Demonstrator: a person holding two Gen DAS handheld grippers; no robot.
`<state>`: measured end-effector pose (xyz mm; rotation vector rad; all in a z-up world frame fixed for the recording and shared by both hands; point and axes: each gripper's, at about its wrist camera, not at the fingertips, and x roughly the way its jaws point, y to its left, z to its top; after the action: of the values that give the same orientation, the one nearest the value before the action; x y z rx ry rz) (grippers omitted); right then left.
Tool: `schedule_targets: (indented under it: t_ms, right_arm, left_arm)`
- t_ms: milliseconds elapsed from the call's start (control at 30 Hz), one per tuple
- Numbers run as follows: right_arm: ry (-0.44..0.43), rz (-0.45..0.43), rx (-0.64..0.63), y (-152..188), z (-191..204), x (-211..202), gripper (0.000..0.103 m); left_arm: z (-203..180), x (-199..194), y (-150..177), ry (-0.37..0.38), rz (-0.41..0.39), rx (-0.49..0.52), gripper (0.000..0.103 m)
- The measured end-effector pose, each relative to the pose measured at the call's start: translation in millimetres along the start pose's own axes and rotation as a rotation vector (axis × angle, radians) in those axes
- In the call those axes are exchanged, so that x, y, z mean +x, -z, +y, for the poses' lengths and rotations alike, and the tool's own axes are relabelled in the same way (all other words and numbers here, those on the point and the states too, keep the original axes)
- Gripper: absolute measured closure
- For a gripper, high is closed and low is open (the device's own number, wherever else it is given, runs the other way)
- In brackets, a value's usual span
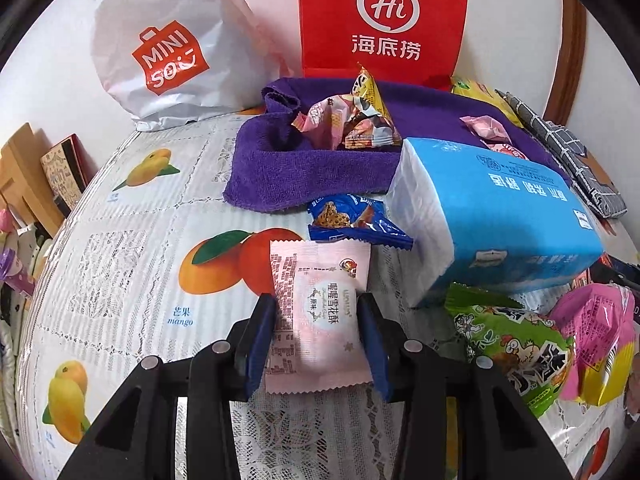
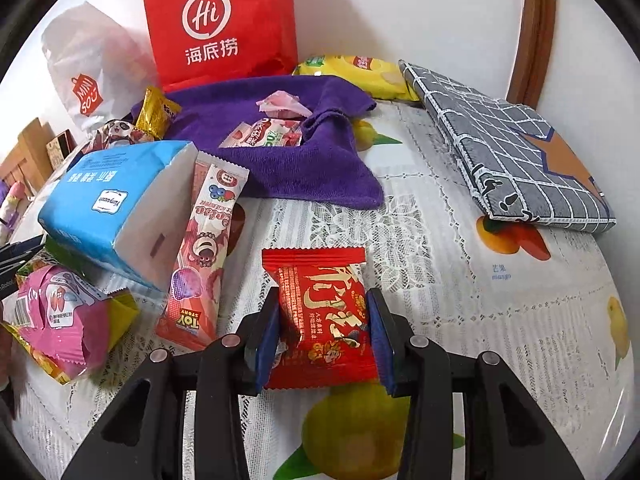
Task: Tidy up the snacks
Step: 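Grasp the pink-white packet with the left tool while the right tool holds the red packet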
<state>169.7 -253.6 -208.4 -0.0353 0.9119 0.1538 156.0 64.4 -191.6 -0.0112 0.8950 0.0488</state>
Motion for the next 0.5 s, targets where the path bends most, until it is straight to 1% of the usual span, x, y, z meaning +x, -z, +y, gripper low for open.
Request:
schedule_targets:
  t_ms: [200, 300, 367, 500]
  right_arm:
    - [-0.023, 0.002, 0.019, 0.6, -2.5, 2.4, 0.061]
    - [-0.031, -0.001, 0.026, 0.8, -4.0, 1.6, 0.061]
    - [-0.039, -0.005, 0.037, 0.9, -6.3, -0.2, 0.062]
    - [-0.015, 0.003, 0.043, 0.9, -7.8, -5.0, 0.063]
  left_arm:
    - [0.9, 0.4, -0.4, 0.002, 0.001, -0.001, 0.062]
    - [-1.0, -1.0, -0.4, 0.008, 0.002, 0.011, 0.067]
    - [-3.0, -3.1, -1.4, 0.004, 0.015, 0.028, 0.069]
    - [2.3, -12.6, -0.9, 0.035, 0.034, 0.008, 0.070]
